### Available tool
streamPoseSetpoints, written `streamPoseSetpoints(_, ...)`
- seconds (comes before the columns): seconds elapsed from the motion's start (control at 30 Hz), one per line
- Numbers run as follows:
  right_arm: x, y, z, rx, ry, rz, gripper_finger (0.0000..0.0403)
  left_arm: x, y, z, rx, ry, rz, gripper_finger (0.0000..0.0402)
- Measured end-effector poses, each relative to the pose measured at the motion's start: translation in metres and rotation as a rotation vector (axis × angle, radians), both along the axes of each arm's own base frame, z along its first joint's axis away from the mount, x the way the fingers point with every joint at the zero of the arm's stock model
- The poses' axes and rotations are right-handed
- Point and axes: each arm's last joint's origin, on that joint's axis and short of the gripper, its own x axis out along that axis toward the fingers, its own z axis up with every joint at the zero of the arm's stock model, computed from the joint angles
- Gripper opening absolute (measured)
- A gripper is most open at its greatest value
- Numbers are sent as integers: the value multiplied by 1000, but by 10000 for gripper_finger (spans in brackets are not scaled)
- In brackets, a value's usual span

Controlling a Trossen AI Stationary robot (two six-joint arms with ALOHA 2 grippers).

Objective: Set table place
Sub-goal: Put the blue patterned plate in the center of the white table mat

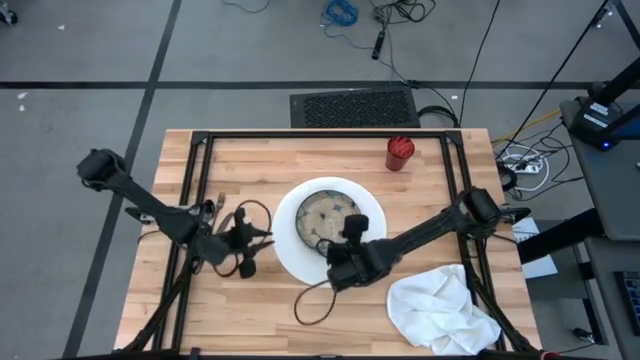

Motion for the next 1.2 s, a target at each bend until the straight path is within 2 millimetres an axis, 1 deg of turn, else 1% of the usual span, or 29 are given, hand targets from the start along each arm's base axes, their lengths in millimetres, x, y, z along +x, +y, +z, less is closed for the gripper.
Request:
streamPoseSetpoints(0.07, 5, -8, -12, 44, -41, -19, 173, 0, 11, -12, -51, -44, 55, 93)
streamPoseSetpoints(0.13, 10, -14, -21, 96, -84, -11, 170, 1, 21, -23, -95, -48, 117, 93)
streamPoseSetpoints(0.2, 15, -19, -28, 126, -113, 18, 170, 4, 30, -30, -117, -29, 164, 93)
streamPoseSetpoints(0.27, 18, -22, -31, 130, -142, 39, 169, 9, 37, -36, -122, 2, 186, 93)
streamPoseSetpoints(0.37, 20, -27, -34, 116, -138, 61, 169, 19, 45, -43, -154, 10, 191, 93)
streamPoseSetpoints(0.5, 24, -29, -33, 105, -154, 88, 169, 28, 57, -60, -144, 68, 241, 93)
streamPoseSetpoints(0.6, 31, -31, -39, 100, -168, 106, 169, 32, 66, -73, -145, 117, 276, 93)
streamPoseSetpoints(0.7, 38, -33, -50, 116, -176, 127, 169, 38, 70, -80, -150, 145, 280, 93)
streamPoseSetpoints(0.8, 40, -32, -57, 138, -168, 144, 169, 41, 73, -86, -150, 182, 286, 93)
streamPoseSetpoints(0.9, 39, -26, -57, 152, -166, 162, 169, 41, 75, -90, -148, 195, 300, 93)
streamPoseSetpoints(1.2, 32, -12, -57, 164, -131, 196, 169, 42, 77, -92, -155, 195, 313, 93)
